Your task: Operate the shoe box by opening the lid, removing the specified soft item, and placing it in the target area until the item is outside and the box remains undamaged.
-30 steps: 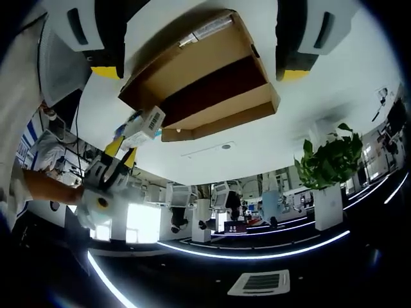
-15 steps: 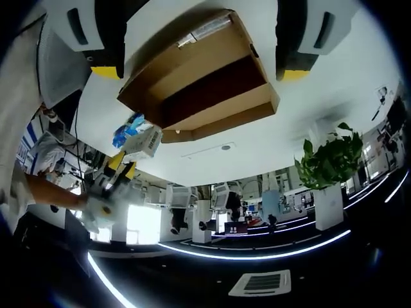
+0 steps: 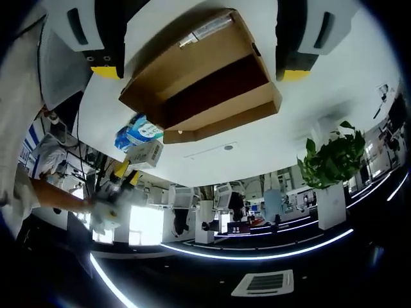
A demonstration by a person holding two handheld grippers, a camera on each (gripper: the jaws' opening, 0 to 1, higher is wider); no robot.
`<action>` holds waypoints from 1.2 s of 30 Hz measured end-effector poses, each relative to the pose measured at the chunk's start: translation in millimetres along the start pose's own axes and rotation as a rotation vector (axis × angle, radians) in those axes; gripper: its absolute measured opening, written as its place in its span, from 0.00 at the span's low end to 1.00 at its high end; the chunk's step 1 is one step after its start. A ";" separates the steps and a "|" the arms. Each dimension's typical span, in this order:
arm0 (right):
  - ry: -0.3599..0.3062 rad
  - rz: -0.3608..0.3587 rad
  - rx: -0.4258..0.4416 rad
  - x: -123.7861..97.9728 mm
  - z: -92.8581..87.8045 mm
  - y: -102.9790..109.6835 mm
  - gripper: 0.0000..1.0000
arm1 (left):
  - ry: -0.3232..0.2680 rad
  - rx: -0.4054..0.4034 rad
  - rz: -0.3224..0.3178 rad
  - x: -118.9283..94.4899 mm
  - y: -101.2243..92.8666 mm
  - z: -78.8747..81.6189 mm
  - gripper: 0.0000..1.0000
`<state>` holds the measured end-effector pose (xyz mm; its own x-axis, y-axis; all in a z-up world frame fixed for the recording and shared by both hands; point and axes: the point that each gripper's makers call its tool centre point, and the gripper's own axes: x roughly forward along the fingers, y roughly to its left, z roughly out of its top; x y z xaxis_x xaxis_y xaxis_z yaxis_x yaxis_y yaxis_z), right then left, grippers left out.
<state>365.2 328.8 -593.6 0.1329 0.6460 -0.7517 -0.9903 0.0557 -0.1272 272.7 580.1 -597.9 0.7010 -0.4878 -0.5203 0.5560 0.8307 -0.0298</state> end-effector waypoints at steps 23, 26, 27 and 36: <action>0.059 -0.069 0.025 -25.8 -45.6 -30.8 0.15 | 0.013 -0.005 -0.010 15.1 1.5 -0.7 0.99; 0.066 -0.076 0.031 -28.1 -52.9 -35.2 0.15 | 0.016 -0.001 -0.016 16.2 0.3 -1.0 0.99; 0.069 -0.078 0.032 -28.8 -55.1 -36.1 0.15 | 0.017 -0.002 -0.022 16.9 -0.8 -1.0 0.99; 0.099 -0.092 0.045 -34.3 -77.9 -48.1 0.15 | 0.019 0.004 -0.040 21.3 -5.7 0.4 0.99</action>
<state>411.4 244.6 -612.1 0.2244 0.5587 -0.7985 -0.9743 0.1469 -0.1710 284.7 564.9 -608.5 0.6691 -0.5155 -0.5352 0.5852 0.8095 -0.0481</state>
